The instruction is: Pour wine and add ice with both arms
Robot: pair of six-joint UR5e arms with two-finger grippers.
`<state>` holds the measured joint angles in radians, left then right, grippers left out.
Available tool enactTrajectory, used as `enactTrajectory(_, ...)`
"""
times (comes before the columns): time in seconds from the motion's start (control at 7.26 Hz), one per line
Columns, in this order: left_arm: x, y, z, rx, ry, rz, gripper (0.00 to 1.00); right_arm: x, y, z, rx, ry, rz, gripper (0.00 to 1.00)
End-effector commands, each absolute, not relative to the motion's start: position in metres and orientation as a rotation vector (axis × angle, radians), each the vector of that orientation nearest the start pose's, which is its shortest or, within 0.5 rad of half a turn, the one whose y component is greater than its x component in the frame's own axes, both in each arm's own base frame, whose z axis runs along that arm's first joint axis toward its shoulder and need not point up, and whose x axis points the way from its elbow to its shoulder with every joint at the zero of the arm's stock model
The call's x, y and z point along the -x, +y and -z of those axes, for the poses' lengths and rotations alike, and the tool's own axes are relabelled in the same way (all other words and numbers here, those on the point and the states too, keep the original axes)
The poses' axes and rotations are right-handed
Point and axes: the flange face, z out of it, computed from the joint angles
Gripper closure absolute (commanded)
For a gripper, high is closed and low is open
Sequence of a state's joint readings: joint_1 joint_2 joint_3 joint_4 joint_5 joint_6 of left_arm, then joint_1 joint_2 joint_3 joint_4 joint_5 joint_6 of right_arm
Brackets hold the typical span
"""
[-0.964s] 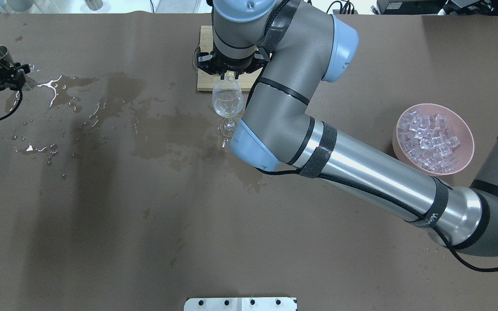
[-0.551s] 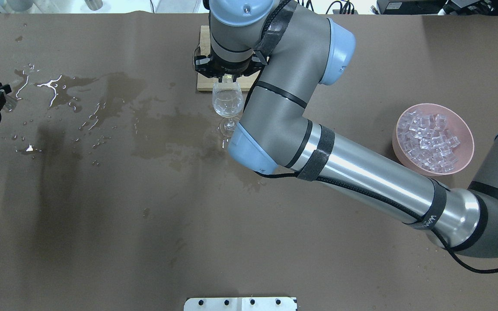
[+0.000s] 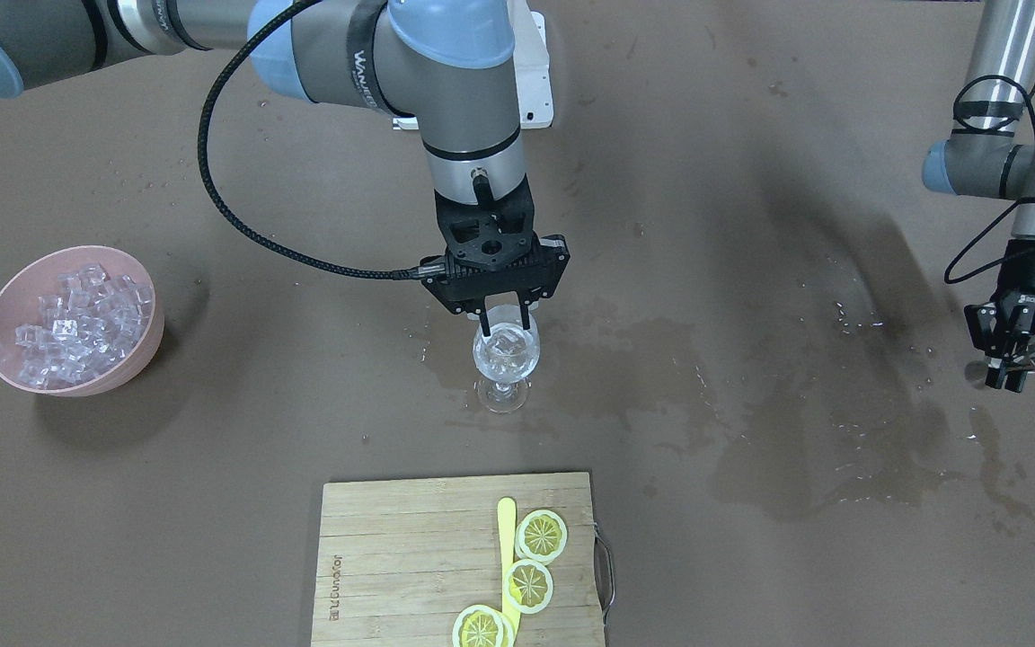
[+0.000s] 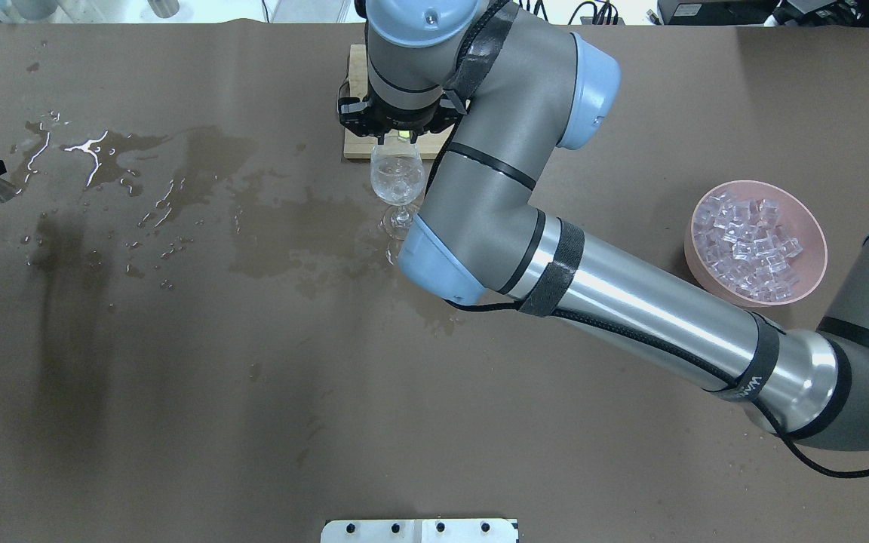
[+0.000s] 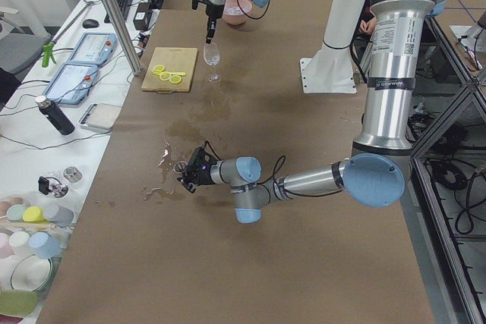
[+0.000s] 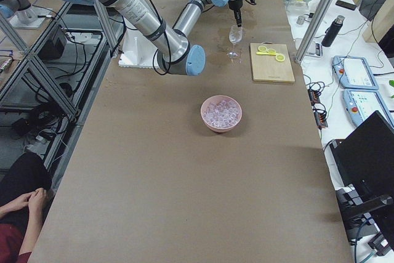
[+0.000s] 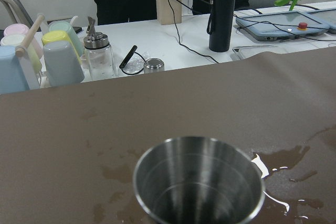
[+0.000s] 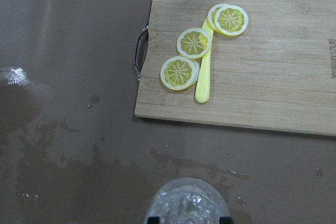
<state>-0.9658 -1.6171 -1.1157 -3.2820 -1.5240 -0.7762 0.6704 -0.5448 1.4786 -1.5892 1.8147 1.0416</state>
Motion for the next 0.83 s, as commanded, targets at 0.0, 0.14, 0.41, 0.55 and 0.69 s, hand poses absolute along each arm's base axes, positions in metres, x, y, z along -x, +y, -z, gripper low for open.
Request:
enactTrajectory(0.0, -0.171, -0.488, -0.693, -0.998, 0.773, 0.182, 1.00, 0.497, -0.549, -0.045, -0.333, -0.884, -0.030, 0.48)
enactTrajectory(0.14, -0.171, -0.488, -0.697, -0.988, 0.766, 0.183, 1.00, 0.471, -0.568, -0.048, -0.330, -0.884, -0.059, 0.49)
enactTrajectory(0.41, -0.175, -0.486, -0.706, -0.966, 0.761, 0.179, 1.00, 0.392, -0.587, -0.083, -0.317, -0.855, -0.042, 0.48)
enactTrajectory(0.55, -0.177, -0.488, -0.705, -0.963, 0.767, 0.180, 1.00, 0.333, -0.588, -0.131, -0.319, -0.852, -0.032, 0.45)
enactTrajectory(0.69, -0.182, -0.487, -0.709, -0.949, 0.762, 0.172, 1.00, 0.281, -0.586, -0.177, -0.261, -0.881, -0.041, 0.39)
